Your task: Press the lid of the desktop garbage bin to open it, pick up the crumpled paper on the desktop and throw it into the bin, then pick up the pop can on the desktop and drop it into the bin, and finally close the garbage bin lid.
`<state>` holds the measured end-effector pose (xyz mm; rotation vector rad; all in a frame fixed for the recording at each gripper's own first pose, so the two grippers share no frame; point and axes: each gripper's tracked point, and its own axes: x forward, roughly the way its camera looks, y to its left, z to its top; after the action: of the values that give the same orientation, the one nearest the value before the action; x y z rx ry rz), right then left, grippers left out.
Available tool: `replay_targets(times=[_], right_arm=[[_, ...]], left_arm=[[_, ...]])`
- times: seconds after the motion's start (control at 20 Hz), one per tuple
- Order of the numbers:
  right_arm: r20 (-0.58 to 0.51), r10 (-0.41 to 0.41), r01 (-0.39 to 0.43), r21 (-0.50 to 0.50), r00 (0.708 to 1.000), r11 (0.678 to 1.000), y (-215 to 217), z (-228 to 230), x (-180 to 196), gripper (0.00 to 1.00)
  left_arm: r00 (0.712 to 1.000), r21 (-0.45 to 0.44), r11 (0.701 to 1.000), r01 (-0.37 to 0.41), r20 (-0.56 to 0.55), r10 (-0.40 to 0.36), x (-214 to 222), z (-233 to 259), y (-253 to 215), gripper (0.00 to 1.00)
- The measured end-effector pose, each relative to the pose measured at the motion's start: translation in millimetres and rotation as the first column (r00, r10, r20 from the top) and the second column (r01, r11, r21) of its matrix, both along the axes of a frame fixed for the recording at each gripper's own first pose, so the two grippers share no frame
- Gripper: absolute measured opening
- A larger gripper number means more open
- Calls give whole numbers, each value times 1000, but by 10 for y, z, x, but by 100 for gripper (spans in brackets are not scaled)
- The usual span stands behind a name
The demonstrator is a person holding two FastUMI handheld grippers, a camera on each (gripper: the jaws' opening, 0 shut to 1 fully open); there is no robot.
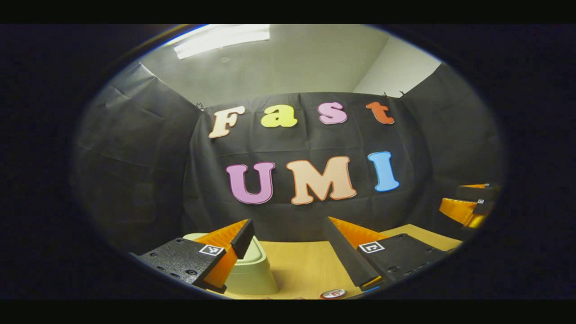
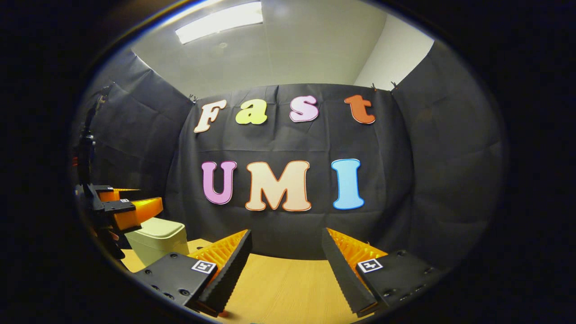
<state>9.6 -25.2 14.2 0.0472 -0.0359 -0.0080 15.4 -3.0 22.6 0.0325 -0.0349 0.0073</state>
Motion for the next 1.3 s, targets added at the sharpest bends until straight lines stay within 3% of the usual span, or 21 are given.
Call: replay_targets(times=[0.25,0.35,0.45,0.55,0.7,1.3], right_arm=[[-19,13,-13,-9,1000,1000,67,-85,-13,98],[-19,22,-22,-19,1000,1000,111,-86,-17,98],[-19,26,-27,-23,999,999,139,-93,-3,98],[-22,28,-28,-21,999,999,158,-95,7,98],[-23,29,-30,-18,999,999,186,-89,29,98],[-86,38,-42,-53,996,998,360,-301,57,98]], left_arm=[[1000,-17,1000,15,-21,-15,54,-53,-16,97],[1000,-16,1000,12,-29,-13,54,-90,16,74],[999,-16,1000,17,-29,-17,57,-78,35,57],[998,-19,999,38,-48,-39,79,-134,17,51],[995,-27,999,-27,-94,24,109,-306,236,0],[931,7,972,-234,-286,226,280,-1248,1262,0]])
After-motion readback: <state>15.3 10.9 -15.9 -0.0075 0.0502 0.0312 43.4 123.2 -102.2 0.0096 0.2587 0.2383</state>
